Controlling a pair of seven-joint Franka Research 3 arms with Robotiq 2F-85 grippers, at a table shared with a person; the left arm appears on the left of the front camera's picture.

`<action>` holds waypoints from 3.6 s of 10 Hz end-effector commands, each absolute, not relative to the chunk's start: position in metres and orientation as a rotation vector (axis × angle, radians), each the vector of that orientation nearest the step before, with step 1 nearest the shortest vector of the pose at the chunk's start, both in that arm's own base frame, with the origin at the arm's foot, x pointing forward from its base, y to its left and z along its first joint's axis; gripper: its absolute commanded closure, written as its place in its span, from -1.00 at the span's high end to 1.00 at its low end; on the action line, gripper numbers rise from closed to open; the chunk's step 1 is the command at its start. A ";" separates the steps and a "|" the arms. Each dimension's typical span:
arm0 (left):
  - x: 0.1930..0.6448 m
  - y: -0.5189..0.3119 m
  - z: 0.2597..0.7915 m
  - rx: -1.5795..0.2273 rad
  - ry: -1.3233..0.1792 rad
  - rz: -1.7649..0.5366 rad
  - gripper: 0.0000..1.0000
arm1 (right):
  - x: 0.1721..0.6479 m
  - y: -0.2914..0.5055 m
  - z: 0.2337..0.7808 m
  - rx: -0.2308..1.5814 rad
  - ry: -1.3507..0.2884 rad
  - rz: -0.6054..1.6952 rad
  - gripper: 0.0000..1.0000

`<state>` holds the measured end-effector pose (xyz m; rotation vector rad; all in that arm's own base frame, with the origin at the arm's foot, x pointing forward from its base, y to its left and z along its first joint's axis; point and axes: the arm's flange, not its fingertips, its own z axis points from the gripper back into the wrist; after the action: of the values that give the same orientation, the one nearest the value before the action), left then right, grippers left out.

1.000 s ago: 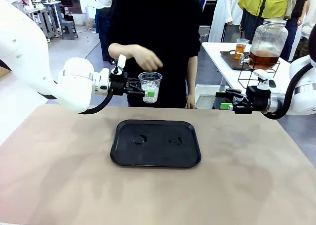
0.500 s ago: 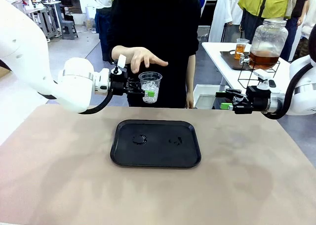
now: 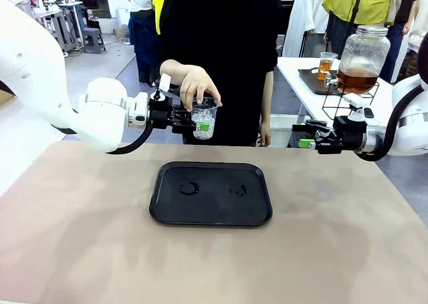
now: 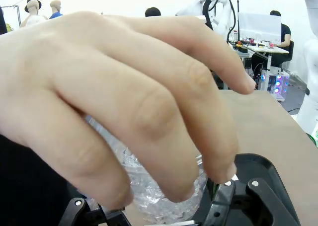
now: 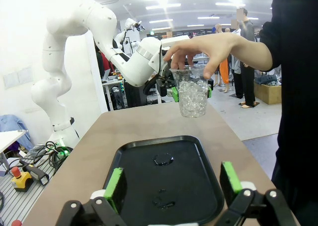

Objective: Pour the drink into the iced cup.
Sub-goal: Open the gripper to release the iced cup you were holding.

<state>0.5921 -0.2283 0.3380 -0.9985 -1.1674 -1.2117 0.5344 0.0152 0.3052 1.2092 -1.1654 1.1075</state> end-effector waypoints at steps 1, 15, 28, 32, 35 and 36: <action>0.589 -0.228 0.341 -0.995 -1.179 -1.214 0.54 | 0.536 0.015 0.308 1.207 -1.170 1.114 1.00; 0.589 -0.228 0.341 -0.995 -1.179 -1.214 0.54 | 0.536 0.015 0.308 1.207 -1.170 1.114 1.00; 0.548 -0.149 0.328 -1.035 -1.125 -1.221 1.00 | 0.536 0.015 0.308 1.207 -1.170 1.114 1.00; 0.510 -0.101 0.307 -1.029 -1.209 -1.198 1.00 | 0.536 0.015 0.308 1.207 -1.170 1.114 1.00; 0.492 -0.076 0.292 -1.029 -1.231 -1.184 1.00 | 0.536 0.015 0.308 1.207 -1.170 1.114 1.00; 0.506 -0.086 0.295 -1.026 -1.189 -1.184 1.00 | 0.536 0.015 0.308 1.207 -1.170 1.114 1.00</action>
<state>0.5003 -0.0781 0.2893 -1.0258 -1.1976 -1.1745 0.5350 0.0148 0.3048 1.2087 -1.1654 1.1074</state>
